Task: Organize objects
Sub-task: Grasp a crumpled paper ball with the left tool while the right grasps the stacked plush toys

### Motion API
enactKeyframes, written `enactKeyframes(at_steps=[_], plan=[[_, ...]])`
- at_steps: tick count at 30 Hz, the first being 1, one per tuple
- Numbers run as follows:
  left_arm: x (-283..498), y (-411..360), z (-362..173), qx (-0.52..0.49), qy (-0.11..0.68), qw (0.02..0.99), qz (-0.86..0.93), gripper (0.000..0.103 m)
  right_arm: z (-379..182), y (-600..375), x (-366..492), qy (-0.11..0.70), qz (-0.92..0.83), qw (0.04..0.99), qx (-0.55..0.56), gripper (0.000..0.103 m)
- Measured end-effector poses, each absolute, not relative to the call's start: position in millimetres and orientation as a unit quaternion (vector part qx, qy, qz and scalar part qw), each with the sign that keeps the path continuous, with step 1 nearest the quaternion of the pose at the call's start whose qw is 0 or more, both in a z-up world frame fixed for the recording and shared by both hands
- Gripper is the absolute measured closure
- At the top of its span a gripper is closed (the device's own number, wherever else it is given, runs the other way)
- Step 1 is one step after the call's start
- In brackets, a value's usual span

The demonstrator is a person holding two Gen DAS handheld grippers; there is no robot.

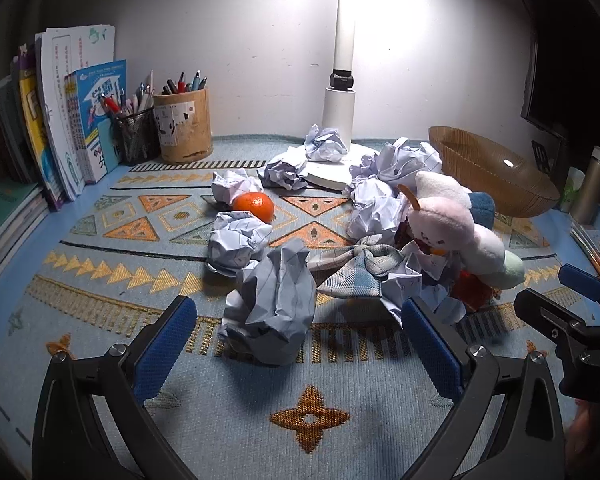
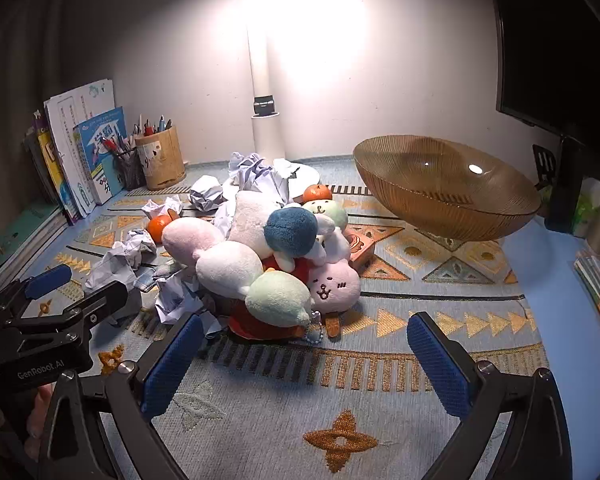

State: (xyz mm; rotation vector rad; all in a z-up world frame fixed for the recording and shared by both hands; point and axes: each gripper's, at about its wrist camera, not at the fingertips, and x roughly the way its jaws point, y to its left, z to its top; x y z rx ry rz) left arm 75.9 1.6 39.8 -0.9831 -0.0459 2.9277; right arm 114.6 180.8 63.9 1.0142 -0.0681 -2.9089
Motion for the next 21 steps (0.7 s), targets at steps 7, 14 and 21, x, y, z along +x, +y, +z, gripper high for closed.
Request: enactKeyframes(at_steps=[7,14,21], plan=[[73,-12,37,-0.328,-0.054,0.035,0.942,0.001,57,188,105,-0.048,-0.942,0.036,0.331,0.003],[71,-25,33,-0.339,-0.094,0.029,0.936,0.001,58,180,107,-0.033,-0.942,0.054,0.331,0.009],[64,-36,31,-0.373,-0.11,0.03,0.921,0.003,73,166,92,0.046,-0.932,0.118,0.339,0.032]])
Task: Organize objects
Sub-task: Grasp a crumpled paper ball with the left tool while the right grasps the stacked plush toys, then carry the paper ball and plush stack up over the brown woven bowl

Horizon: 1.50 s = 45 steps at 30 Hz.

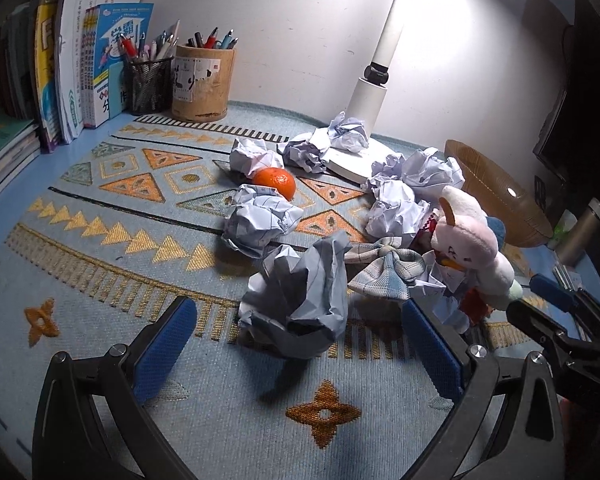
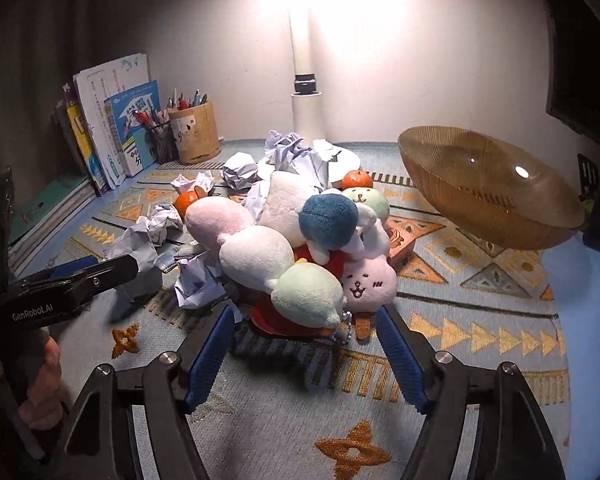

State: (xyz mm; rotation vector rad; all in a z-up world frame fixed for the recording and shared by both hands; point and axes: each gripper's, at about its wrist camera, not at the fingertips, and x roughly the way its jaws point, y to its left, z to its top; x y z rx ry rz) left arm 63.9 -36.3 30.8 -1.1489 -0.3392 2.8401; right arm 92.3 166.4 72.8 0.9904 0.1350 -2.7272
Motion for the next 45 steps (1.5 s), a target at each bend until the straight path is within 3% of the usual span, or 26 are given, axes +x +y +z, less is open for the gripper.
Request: enactKeyframes(at_steps=[5,8,10,13,18,22,25,30,31,34,37,43,45], plan=[[60,-44,28,-0.385,-0.123,0.04,0.914,0.011,69,151,71,0.109,-0.914,0.169,0.352,0.034],[53,-39,22,-0.402,-0.115,0.051,0.907,0.034,59,142,56,0.127,-0.908,0.16,0.367,0.054],[50,-36,19,-0.407,-0.114,0.06,0.904,0.055,60,143,54,0.113,-0.91,0.159,0.365,0.057],[54,-34,24,-0.395,-0.108,0.072,0.91,0.065,69,152,61,0.061,-0.909,0.18,0.371,0.062],[72,-25,41,-0.375,-0.098,0.096,0.917,0.065,88,191,88,-0.105,-0.881,0.212,0.41,0.063],[84,-13,43,-0.377,-0.096,0.114,0.914,0.065,67,220,105,-0.263,-0.801,0.257,0.472,0.063],[89,-6,40,-0.383,-0.09,0.122,0.911,0.065,40,231,108,-0.3,-0.775,0.235,0.504,0.062],[93,1,35,-0.39,-0.085,0.129,0.908,0.065,37,238,105,-0.241,-0.81,0.167,0.507,0.059],[93,1,34,-0.391,-0.085,0.13,0.907,0.065,41,238,104,-0.226,-0.819,0.156,0.504,0.054],[94,5,32,-0.392,-0.082,0.133,0.907,0.065,53,229,106,-0.164,-0.846,0.131,0.49,0.053],[96,11,32,-0.394,-0.073,0.14,0.906,0.065,57,210,112,-0.084,-0.864,0.127,0.48,0.043],[104,29,37,-0.39,-0.048,0.154,0.906,0.065,44,182,113,0.063,-0.883,0.104,0.453,0.043],[105,33,37,-0.392,-0.046,0.158,0.905,0.065,37,188,121,0.089,-0.883,0.099,0.45,0.048]])
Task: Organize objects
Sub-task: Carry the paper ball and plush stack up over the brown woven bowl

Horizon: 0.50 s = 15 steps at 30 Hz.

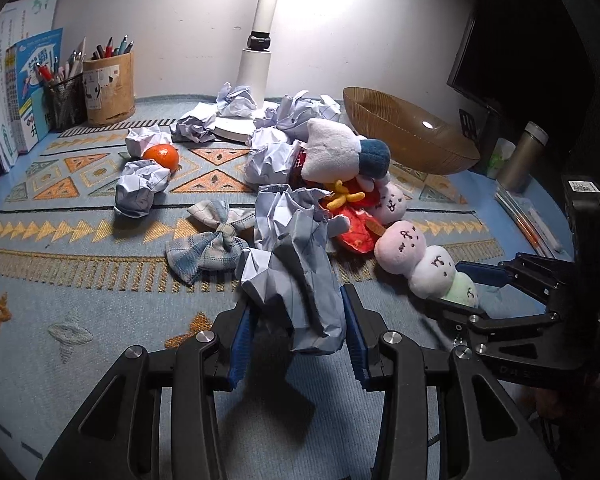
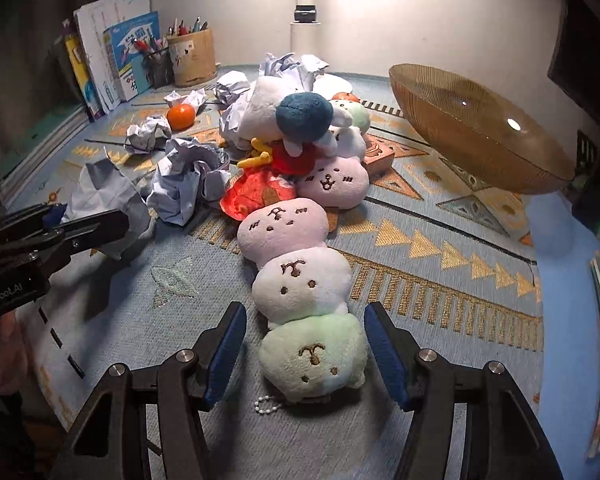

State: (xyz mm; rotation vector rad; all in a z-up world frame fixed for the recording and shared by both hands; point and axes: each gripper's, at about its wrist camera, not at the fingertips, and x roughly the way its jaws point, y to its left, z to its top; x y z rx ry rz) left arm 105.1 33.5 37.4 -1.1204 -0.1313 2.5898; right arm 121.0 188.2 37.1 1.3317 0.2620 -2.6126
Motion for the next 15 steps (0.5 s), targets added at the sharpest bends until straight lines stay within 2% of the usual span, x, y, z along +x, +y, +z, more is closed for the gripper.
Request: enactKeyframes(at_steps=[1,2,9,15], plan=[[105,35,38,-0.393,-0.048,0.161,0.904,0.065,36,186,121,0.098,-0.883,0.093,0.45,0.056],[105,35,38,-0.393,-0.052,0.166,0.903,0.065,36,186,122,0.099,-0.884,0.093,0.448,0.057],[97,51,72,-0.367,-0.059,0.202,0.906,0.065,82,208,136,0.0,-0.904,0.131,0.408,0.058],[47,100,118,-0.335,-0.028,0.232,0.913,0.065,138,259,115,-0.061,-0.936,0.061,0.341,0.058]])
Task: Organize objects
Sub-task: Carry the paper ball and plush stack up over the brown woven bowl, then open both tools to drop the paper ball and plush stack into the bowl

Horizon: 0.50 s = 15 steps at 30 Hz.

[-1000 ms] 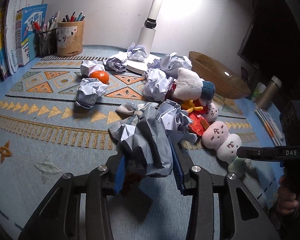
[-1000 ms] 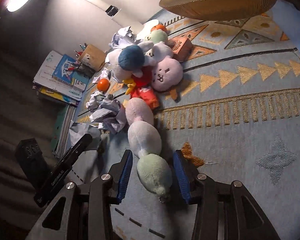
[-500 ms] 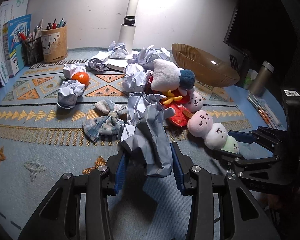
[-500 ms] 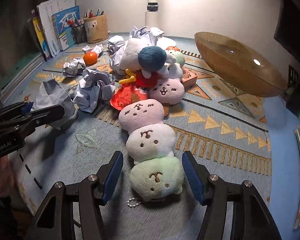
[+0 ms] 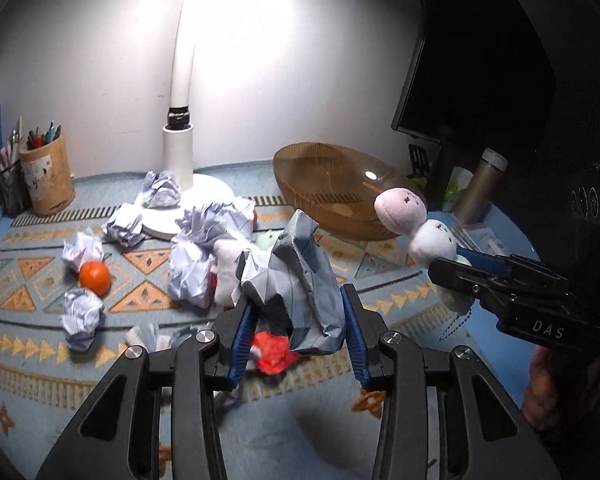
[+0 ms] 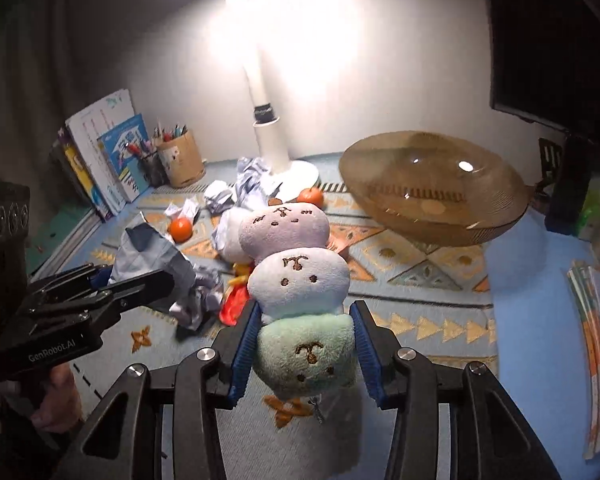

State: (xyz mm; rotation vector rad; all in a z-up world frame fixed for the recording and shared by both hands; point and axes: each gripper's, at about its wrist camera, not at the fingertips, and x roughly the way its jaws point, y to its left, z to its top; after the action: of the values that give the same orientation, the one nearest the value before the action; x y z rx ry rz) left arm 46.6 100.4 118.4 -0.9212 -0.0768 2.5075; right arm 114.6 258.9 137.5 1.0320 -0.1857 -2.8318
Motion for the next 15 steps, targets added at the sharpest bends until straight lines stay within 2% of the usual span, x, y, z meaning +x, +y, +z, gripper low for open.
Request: enactKeyframes(at_steps=[5,12,14,15], plan=[[-16,156,142,-0.328,-0.015,0.256,0.909,0.065,157,321,68,-0.142,-0.931,-0.064,0.33,0.058],[-73,211,140,-0.326,0.008,0.272,0.905,0.065,156,362,16,-0.178,-0.923,-0.1,0.326,0.057],[-83,222,136,-0.327,0.015,0.28,0.902,0.062,151,369,3,-0.181,-0.92,-0.099,0.333,0.056],[-89,227,133,-0.333,0.014,0.287,0.898,0.054,147,372,-4,-0.181,-0.919,-0.1,0.337,0.055]])
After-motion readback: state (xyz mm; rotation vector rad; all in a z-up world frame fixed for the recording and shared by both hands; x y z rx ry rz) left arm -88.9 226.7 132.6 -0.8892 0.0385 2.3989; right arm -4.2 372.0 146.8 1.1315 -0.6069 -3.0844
